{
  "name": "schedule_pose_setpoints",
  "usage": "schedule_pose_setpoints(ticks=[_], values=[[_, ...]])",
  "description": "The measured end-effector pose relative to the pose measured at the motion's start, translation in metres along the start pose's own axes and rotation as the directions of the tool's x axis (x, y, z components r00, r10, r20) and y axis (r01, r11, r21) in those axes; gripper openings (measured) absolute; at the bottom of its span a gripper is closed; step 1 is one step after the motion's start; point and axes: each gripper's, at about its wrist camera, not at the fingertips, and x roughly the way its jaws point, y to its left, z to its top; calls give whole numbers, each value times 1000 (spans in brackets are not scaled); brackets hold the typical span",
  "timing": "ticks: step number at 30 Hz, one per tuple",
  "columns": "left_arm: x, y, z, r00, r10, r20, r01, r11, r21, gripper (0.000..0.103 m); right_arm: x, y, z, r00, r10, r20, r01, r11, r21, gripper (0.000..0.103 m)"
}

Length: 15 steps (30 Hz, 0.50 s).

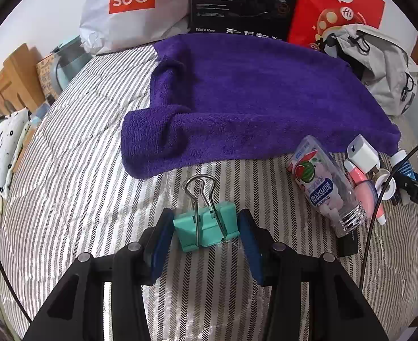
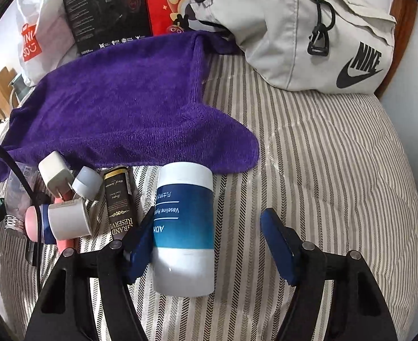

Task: Organize rigid objects
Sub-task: 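Lift the binder clip with the left tool while the right tool grasps the Vaseline tube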

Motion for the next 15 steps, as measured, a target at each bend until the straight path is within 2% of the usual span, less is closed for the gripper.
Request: schedule_pose_setpoints(ticks=[1,3,5,9,15], values=[[0,0,0,1000,-4,-1,4,1000,6,45,-1,0,0,1000,4,-3,-4,1000,-2,66],[0,3,1,1000,-19,-5,19,1000,8,44,-3,-1,1,1000,25,-16,-25,1000,-2,47],[0,6,2,999,-37,-8,37,999,3,44,-5,-4,3,998,58,-34,-58,998,11,36],[-3,12,3,998,-67,-16,67,998,-2,44,-10,-8,2,993,88,-72,-87,996,21,36],[-16,23,10,996,-94,8,94,996,-9,44,-27,-10,4,990,118,-72,-116,993,27,36]])
